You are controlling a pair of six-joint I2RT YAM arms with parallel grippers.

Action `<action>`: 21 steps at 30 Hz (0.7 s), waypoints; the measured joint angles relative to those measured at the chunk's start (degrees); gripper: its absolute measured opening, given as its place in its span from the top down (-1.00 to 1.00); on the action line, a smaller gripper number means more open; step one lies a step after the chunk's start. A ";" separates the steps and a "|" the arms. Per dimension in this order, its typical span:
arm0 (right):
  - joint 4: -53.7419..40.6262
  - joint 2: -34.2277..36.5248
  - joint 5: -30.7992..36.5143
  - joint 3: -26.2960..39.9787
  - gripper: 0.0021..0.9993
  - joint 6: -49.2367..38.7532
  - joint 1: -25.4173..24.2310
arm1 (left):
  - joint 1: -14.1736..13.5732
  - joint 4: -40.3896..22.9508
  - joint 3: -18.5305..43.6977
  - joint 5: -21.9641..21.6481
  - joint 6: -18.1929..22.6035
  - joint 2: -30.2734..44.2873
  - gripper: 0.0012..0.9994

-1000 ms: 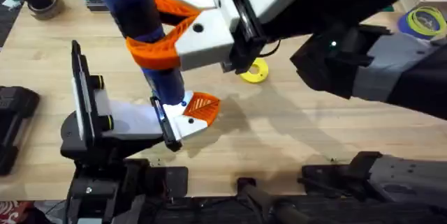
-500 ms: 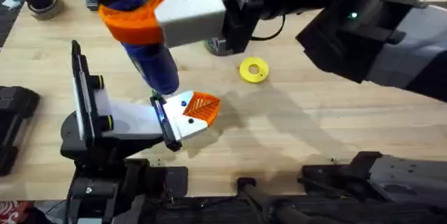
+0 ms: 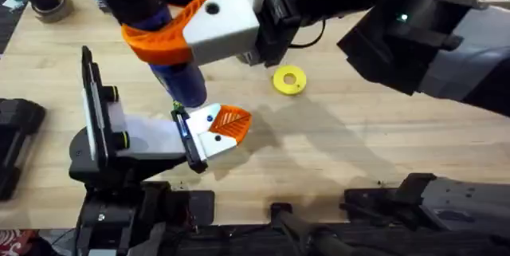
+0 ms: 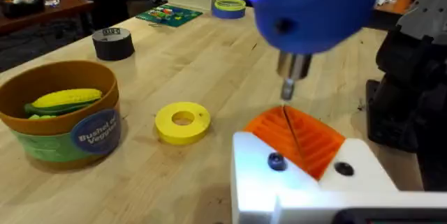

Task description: Pick up the gripper from the table and insert it into the empty holder that is missing its gripper. Then pick up a screw, insert it into the mounting hole, and use the screwdriver to tighten it. Finally, clean up the table by picking up the vegetable and placing it into the bucket.

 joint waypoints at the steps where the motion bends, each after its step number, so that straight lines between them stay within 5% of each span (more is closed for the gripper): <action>1: 0.00 0.00 0.00 -0.02 0.95 -0.09 0.00 | 0.00 0.00 0.00 0.00 0.00 0.00 0.99; 21: -0.07 0.01 -0.43 -1.40 0.95 -0.63 -0.90 | 0.00 0.01 0.00 0.00 0.00 0.00 0.99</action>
